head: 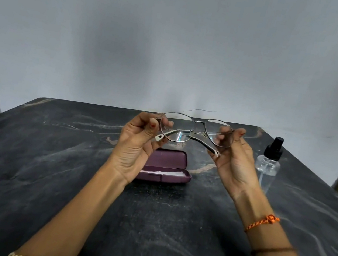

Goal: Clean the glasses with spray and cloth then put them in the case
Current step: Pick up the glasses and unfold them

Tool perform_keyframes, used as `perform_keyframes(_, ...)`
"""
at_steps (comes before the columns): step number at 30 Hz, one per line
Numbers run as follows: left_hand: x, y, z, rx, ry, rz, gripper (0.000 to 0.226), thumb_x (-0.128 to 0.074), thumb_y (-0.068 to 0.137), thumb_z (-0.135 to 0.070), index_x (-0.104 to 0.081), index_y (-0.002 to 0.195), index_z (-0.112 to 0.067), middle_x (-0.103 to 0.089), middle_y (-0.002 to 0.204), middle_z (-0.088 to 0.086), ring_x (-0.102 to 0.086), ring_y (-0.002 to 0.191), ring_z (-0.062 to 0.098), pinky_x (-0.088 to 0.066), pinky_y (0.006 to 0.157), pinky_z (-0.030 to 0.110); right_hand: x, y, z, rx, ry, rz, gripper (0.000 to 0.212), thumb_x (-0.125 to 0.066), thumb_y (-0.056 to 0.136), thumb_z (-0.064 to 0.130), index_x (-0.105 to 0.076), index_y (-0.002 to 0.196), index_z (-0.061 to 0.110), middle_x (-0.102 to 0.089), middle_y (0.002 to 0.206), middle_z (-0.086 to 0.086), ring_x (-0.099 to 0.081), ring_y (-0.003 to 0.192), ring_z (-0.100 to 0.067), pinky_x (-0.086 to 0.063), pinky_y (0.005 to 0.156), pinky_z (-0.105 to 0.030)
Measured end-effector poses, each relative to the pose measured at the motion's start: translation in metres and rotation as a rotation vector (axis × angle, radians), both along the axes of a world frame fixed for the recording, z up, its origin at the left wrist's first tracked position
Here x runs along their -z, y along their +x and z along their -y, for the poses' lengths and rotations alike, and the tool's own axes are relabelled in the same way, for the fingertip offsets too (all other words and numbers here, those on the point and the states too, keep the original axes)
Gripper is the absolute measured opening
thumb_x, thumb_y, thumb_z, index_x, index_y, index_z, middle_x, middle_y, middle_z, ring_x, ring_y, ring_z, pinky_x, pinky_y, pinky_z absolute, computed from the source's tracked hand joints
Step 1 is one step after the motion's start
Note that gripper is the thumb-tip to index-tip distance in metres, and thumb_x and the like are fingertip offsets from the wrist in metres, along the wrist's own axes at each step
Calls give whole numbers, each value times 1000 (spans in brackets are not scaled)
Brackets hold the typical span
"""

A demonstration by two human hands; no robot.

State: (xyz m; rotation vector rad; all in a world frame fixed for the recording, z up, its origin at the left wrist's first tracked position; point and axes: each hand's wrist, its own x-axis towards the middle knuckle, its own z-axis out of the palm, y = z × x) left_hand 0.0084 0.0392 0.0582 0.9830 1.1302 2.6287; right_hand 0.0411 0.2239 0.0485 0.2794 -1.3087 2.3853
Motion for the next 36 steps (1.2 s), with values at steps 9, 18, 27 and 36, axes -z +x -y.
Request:
perform_keyframes(9, -15, 11, -2, -249, -69, -219, 20, -78, 52, -39, -65, 64, -29, -68, 63, -11, -64, 68, 4, -53, 60, 17, -22, 13, -2, 357, 189, -279, 25, -55, 67, 44, -71, 55, 30, -67, 59, 17, -54, 57, 6, -44, 61, -9)
perform_keyframes(18, -22, 16, 0, -548, -195, -502, 8, -63, 71, -27, -67, 76, -33, -67, 70, -18, -60, 62, 0, -52, 61, 13, -17, 11, -17, 622, 462, -387, 29, -45, 83, 50, -62, 65, 36, -64, 68, 21, -56, 69, 4, -41, 67, -10)
perform_keyframes(27, -25, 20, 4, -407, -368, -399, 15, -62, 63, -32, -73, 68, -24, -72, 65, -13, -64, 60, 2, -52, 60, 13, -18, 14, -27, 658, 552, -385, 28, -46, 84, 45, -57, 68, 24, -62, 64, 22, -51, 65, 4, -39, 64, -12)
perform_keyframes(36, -30, 18, 13, -275, -489, -504, 31, -71, 59, -52, -72, 68, -23, -68, 58, -10, -61, 57, 3, -52, 62, 14, -25, 22, -31, 704, 634, -384, 27, -48, 82, 49, -66, 67, 35, -66, 69, 22, -56, 78, -29, -43, 76, -44)
